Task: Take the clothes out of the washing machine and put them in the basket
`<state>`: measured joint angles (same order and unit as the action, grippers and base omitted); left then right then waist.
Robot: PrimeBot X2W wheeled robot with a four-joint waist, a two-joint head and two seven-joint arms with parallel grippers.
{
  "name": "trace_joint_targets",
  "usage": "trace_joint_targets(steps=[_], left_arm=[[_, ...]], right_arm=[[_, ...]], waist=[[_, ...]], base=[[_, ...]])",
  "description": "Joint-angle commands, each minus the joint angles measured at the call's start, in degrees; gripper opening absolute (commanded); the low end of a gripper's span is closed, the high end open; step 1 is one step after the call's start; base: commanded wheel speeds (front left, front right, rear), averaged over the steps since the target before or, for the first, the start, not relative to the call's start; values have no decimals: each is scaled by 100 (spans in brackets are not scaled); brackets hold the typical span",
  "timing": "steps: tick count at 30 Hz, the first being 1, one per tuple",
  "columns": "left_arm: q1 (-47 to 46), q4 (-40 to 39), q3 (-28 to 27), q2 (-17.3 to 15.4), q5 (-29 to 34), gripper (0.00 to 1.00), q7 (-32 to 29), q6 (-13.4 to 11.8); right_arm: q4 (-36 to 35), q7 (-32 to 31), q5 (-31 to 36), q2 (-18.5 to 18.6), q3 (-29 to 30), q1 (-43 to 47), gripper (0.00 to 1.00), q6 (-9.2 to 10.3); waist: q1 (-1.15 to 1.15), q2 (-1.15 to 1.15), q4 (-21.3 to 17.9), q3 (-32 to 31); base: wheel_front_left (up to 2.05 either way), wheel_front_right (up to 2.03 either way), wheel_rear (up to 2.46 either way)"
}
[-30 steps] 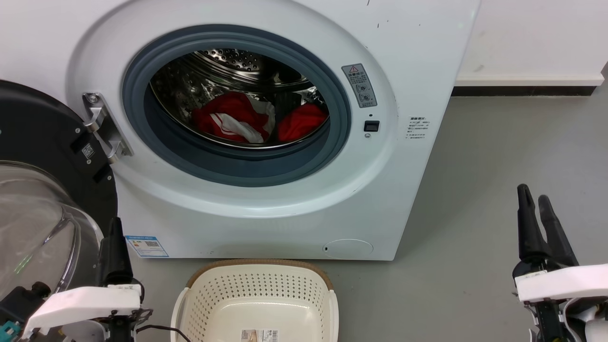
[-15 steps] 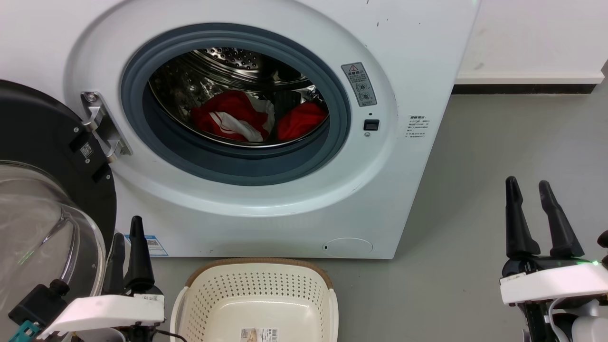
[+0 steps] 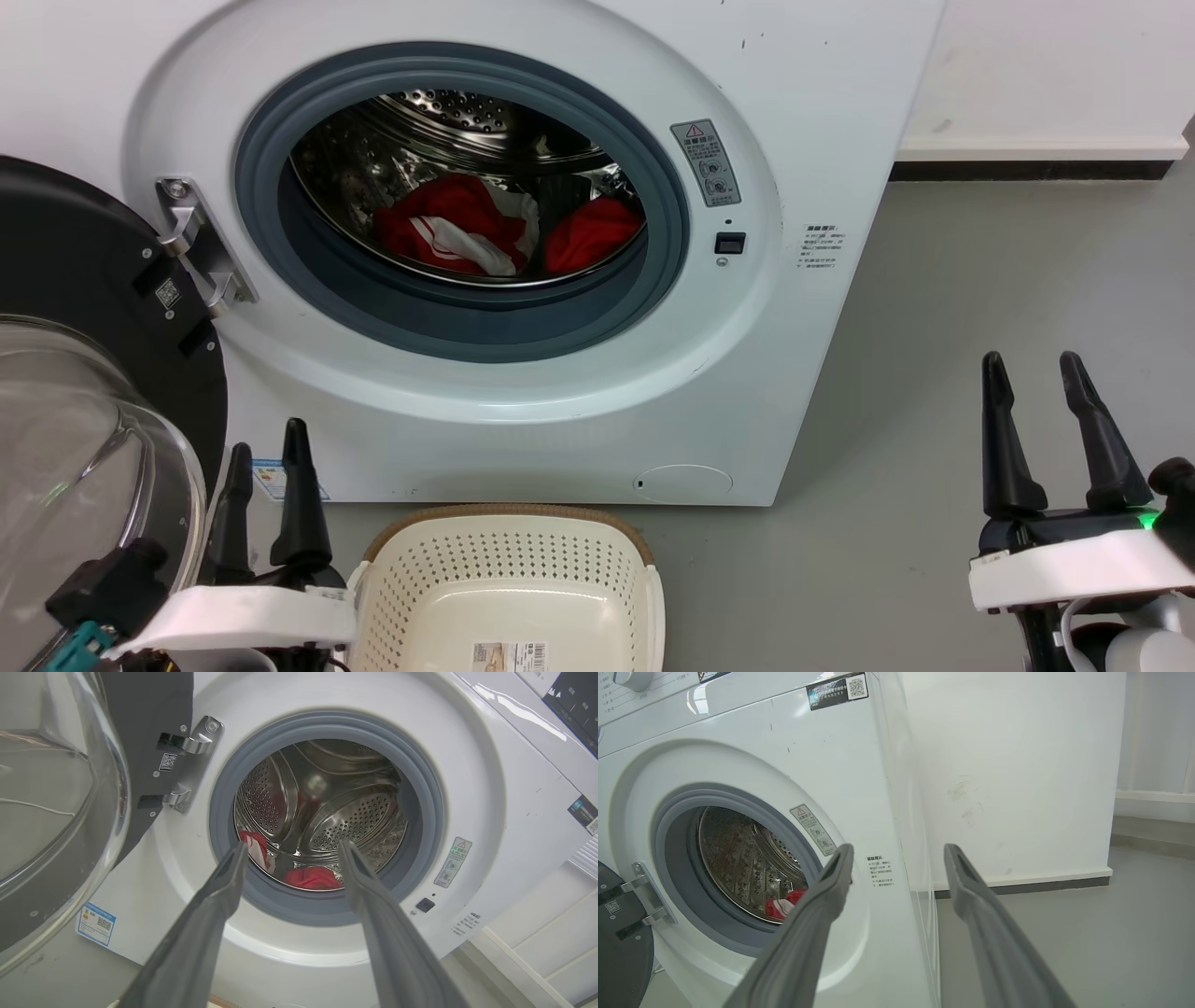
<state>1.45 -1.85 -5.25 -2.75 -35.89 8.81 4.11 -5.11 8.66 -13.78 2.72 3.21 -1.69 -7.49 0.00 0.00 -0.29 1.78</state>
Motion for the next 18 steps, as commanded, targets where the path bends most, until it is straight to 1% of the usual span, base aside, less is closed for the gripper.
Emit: trace_joint_targets(steps=[1, 9, 13, 18], left_arm=[[14, -95, 52, -14, 200, 100, 44, 20], [71, -159, 350, -15, 1052, 100, 159, -92], [116, -113, 459, -15, 1241, 100, 214, -137], [158, -8, 574, -15, 1603, 100, 274, -103]], right_arm=[[-83, 58, 188, 26, -16, 37, 100, 0], [-82, 165, 745, 27, -45, 132, 100, 0], [-5, 223, 895, 26, -68, 199, 100, 0], [262, 288, 980, 27, -136, 308, 100, 1]], waist=[[0, 0, -2, 1], [0, 0, -21, 6], [0, 0, -28, 2], [0, 0, -39, -5]], base=[[0, 0, 0], [0, 0, 0], [0, 0, 0], [0, 0, 0]])
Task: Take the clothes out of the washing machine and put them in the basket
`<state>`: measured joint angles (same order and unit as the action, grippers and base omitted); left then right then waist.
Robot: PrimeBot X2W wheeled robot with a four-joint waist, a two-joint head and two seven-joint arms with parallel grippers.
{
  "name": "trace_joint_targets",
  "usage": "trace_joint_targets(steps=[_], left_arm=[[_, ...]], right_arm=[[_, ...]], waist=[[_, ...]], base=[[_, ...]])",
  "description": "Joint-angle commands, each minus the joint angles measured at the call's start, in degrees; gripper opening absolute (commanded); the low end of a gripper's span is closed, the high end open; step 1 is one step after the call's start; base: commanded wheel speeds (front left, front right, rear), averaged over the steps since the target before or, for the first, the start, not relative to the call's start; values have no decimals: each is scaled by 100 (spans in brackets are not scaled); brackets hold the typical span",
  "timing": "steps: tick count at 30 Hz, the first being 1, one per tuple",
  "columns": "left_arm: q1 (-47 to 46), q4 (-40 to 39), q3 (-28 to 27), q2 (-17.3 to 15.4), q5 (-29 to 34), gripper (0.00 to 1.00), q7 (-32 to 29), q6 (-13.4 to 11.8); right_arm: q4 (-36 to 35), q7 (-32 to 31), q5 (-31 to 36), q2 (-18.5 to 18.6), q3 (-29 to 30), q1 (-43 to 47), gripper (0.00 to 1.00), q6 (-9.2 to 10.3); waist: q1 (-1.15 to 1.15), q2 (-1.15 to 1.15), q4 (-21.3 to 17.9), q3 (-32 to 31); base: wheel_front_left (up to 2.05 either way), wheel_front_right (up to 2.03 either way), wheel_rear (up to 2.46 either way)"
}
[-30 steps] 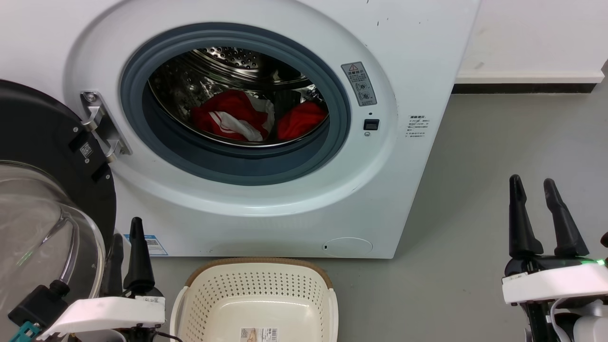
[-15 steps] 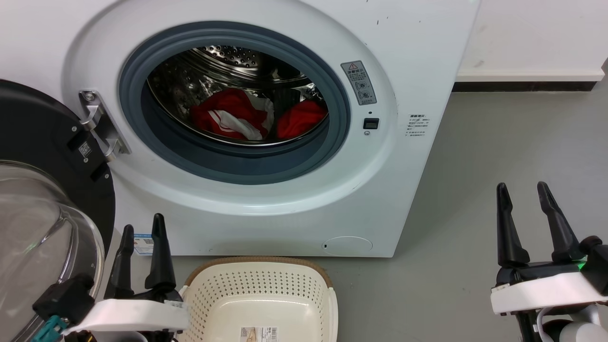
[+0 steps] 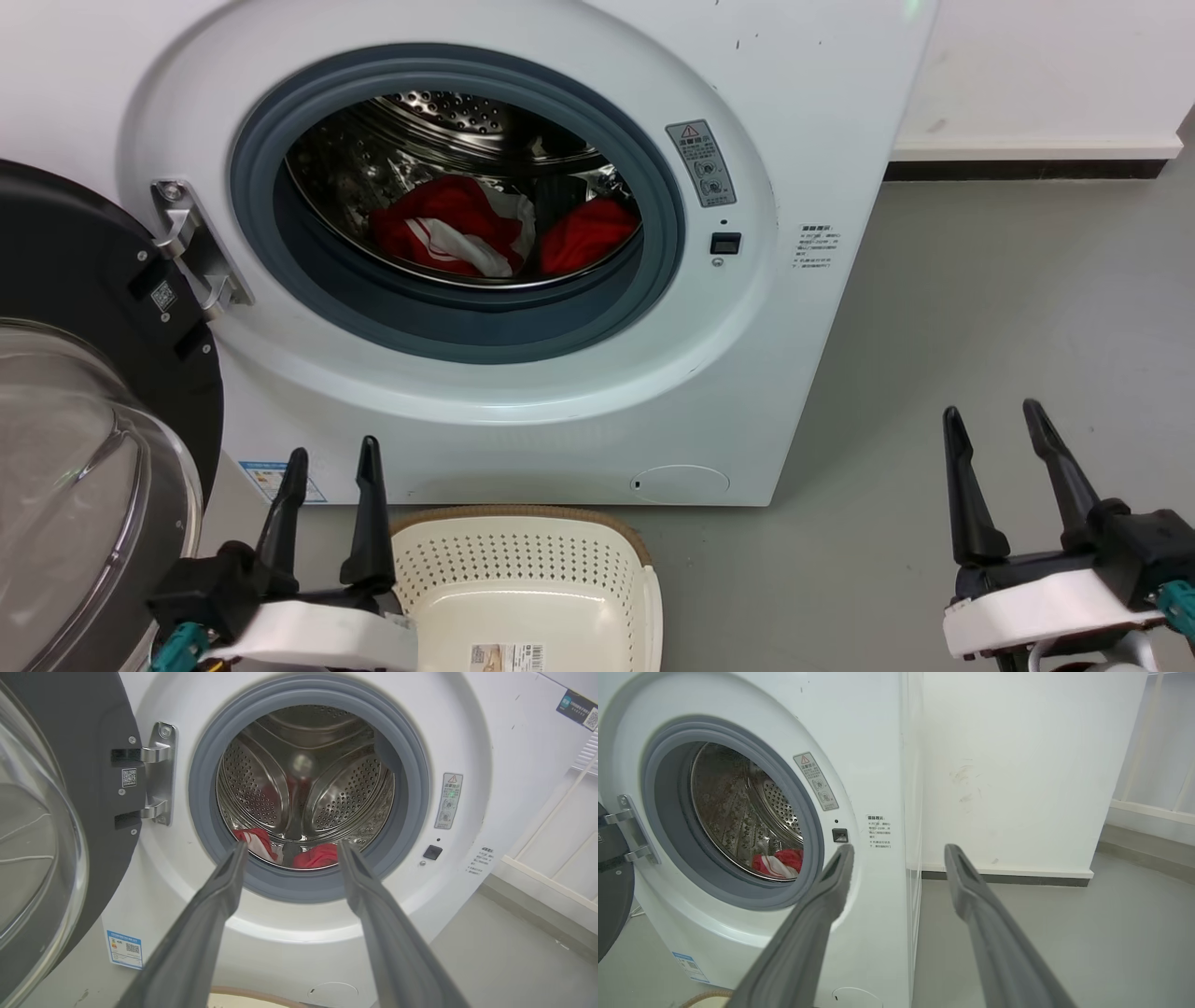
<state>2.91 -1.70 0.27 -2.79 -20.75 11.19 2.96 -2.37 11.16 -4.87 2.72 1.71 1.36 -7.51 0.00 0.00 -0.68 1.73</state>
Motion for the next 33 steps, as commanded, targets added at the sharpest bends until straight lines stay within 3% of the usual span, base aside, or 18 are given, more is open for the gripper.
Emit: trace_joint_targets(steps=[1, 16, 27, 33], left_arm=[[18, 11, 37, -12, 155, 100, 47, 10], [125, 234, 275, -13, 1117, 100, 226, 13], [169, 364, 280, -14, 1265, 100, 332, 32], [215, 374, 224, -11, 1402, 100, 389, 97]], right_arm=[[40, 53, 108, 27, 25, 19, 100, 3], [570, 224, 478, 24, 79, 79, 100, 4], [519, 336, 963, 24, 22, 104, 100, 4], [599, 399, 889, 24, 33, 147, 100, 4]], waist=[[0, 0, -2, 1], [0, 0, -30, 5], [0, 0, -41, 19], [0, 0, -47, 17]], base=[[0, 0, 0], [0, 0, 0], [0, 0, 0], [0, 0, 0]])
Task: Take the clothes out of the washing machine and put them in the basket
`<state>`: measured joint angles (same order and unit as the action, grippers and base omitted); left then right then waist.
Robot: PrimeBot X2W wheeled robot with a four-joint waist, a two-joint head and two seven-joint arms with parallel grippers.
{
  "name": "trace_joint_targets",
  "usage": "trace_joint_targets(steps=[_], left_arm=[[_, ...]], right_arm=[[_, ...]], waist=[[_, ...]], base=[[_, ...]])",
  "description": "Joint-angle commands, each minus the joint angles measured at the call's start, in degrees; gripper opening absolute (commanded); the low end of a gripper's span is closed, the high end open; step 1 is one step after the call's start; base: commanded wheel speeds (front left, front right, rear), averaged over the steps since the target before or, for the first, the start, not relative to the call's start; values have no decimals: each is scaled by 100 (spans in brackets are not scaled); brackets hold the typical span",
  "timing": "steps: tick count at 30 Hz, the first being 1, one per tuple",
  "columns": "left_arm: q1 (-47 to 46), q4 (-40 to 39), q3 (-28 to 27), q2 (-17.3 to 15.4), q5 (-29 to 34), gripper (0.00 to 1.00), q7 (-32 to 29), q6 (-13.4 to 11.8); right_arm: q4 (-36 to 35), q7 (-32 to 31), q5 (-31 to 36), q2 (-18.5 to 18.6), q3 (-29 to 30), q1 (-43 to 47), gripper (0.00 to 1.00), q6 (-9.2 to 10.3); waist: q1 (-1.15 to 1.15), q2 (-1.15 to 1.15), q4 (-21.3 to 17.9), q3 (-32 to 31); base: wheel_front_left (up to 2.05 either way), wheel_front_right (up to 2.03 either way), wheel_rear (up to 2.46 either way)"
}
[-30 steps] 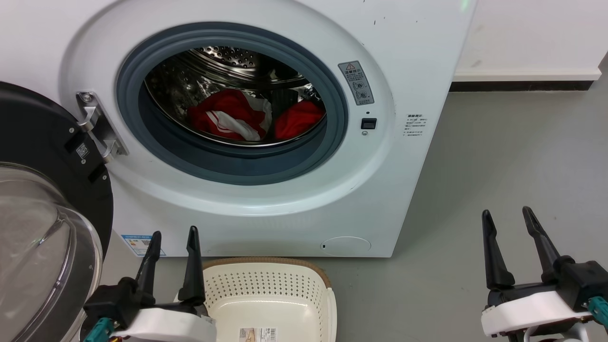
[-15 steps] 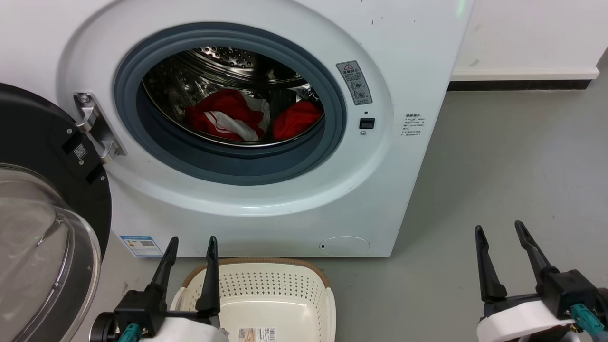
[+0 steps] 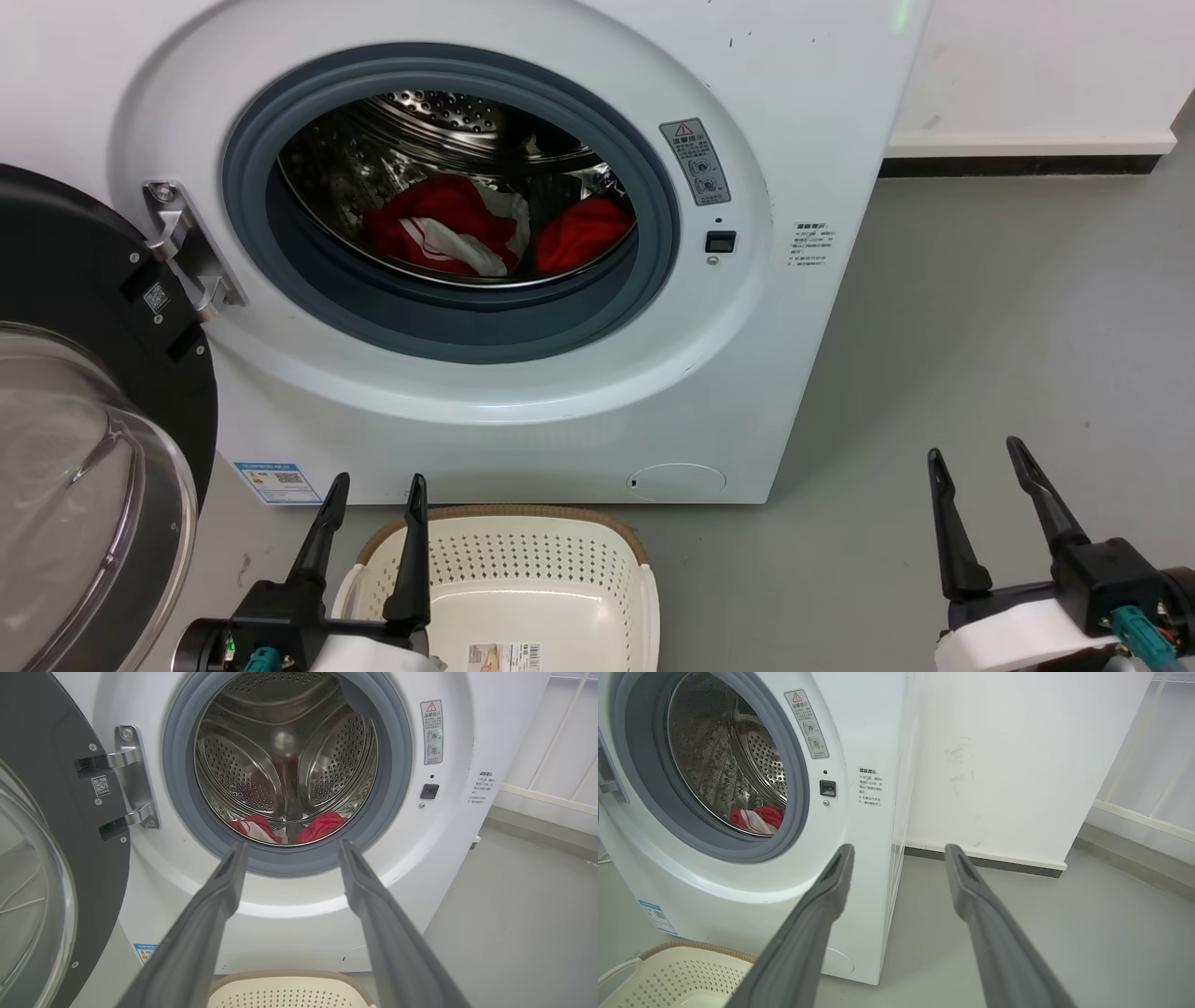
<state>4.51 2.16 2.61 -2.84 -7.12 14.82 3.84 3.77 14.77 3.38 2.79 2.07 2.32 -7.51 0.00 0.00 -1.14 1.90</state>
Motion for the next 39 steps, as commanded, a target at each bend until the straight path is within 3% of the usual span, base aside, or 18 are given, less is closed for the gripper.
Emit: trace_joint_targets(steps=[1, 26, 32, 39], left_arm=[[62, -19, -15, -7, 84, 100, 40, 8], [60, 117, -45, -5, 175, 100, 41, -24], [-321, 94, -95, -131, 458, 100, 40, 174], [-1359, 316, -202, -680, 487, 100, 40, 315]], right_arm=[[25, 44, -7, 18, 29, 62, 100, 4], [321, 44, -412, 13, 56, -92, 100, 4], [235, 44, -560, 12, 35, -295, 100, 4], [-27, 44, -714, 10, -67, -735, 100, 4]], waist=[[0, 0, -2, -1], [0, 0, -112, 62], [0, 0, -342, 584], [0, 0, -754, 1782]], base=[[0, 0, 0], [0, 0, 0], [0, 0, 0], [0, 0, 0]])
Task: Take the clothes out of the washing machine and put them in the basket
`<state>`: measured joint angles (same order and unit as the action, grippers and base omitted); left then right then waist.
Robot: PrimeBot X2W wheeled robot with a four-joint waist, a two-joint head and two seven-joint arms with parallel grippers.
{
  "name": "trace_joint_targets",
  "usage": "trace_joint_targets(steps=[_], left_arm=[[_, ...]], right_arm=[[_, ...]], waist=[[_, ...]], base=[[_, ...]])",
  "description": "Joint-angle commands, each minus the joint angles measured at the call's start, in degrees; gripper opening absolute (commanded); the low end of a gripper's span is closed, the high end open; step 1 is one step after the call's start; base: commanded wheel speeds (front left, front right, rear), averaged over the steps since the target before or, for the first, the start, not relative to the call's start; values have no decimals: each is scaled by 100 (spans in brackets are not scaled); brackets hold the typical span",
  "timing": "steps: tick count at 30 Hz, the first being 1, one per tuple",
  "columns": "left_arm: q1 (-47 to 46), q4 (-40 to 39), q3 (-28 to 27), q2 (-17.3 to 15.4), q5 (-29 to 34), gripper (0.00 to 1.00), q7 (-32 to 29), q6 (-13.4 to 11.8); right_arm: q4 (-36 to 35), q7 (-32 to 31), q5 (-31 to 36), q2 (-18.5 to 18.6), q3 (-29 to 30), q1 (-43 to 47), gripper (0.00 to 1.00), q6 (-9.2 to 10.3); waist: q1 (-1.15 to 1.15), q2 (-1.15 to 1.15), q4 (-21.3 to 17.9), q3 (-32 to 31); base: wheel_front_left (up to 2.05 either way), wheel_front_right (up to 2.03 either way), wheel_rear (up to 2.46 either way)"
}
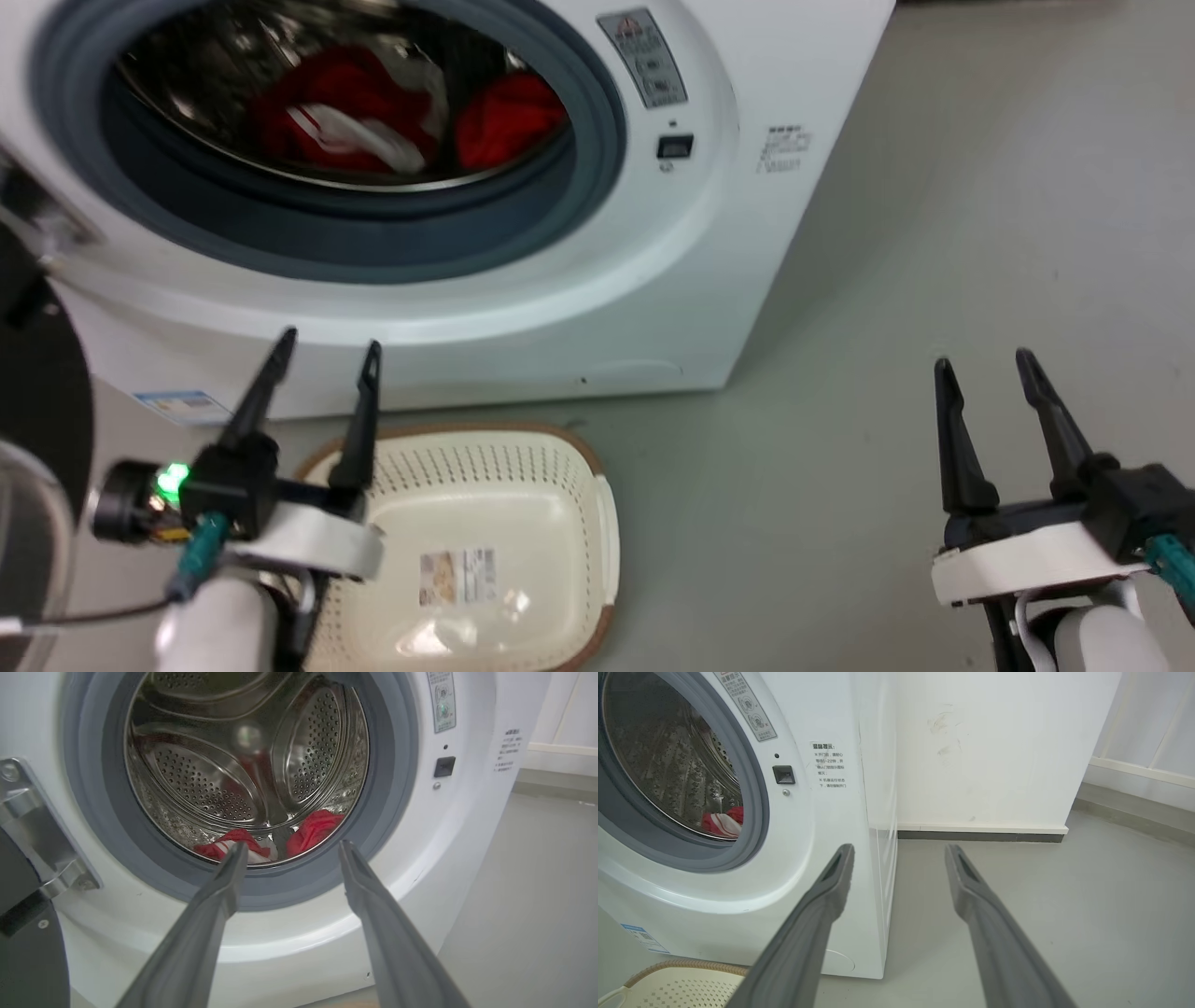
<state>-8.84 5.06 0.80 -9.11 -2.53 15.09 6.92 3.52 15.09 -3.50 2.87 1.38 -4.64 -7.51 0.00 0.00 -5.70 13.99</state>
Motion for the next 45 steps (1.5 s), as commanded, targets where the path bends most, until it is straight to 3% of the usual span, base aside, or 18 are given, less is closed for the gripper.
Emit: trace_joint_targets(steps=[1, 6, 9, 13, 19, 24, 28, 34, 40, 45], left_arm=[[-239, 138, -7, -243, 93, 100, 13, 17], [-1428, 777, -2, -1133, -7, 100, 13, 50], [-2310, 1266, 364, -1784, -187, 100, -87, 52], [-3584, 1814, 861, -2547, -518, 100, -744, 56], [-5535, 2489, 1676, -3311, -808, 100, -1666, 49], [-6705, 2956, 2178, -3607, -1008, 100, -2396, 51], [-7799, 3355, 2656, -3841, -1309, 100, -3463, 51], [-8951, 3656, 3502, -4223, -1160, 100, -4440, 51], [-9206, 3900, 4317, -4501, -1552, 100, -5520, 51], [-9360, 3939, 4651, -4774, -1950, 100, -5978, 51]], right_arm=[[-45, 12, -95, 1, -32, -116, 100, 4], [-122, 12, -432, 1, -210, -390, 100, 5], [-175, 12, -362, -9, -325, -535, 100, 4], [-249, 12, -458, -5, -404, -617, 100, 5], [-372, 12, -560, -9, -581, -823, 100, 4], [-479, 12, -672, -7, -832, -957, 100, 5], [-640, 12, -864, -7, -1035, -1072, 100, 5], [-754, 12, -1154, -6, -1318, -1141, 100, 5], [-767, 12, -1410, -5, -1466, -1047, 100, 4], [-851, 12, -1413, -3, -1507, -946, 100, 5]], waist=[[0, 0, -388, 772], [0, 0, -836, 1590], [0, 0, -1020, 1973], [0, 0, -1239, 2429], [0, 0, -1478, 2935], [0, 0, -1625, 3202], [0, 0, -1806, 3494], [0, 0, -2064, 3853], [0, 0, -2217, 3968], [0, 0, -2216, 4035]], base=[[0, 0, 0], [0, 0, 0], [0, 0, 0], [0, 0, 0], [0, 0, 0], [0, 0, 0], [0, 0, 0], [0, 0, 0], [0, 0, 0], [0, 0, 0]])
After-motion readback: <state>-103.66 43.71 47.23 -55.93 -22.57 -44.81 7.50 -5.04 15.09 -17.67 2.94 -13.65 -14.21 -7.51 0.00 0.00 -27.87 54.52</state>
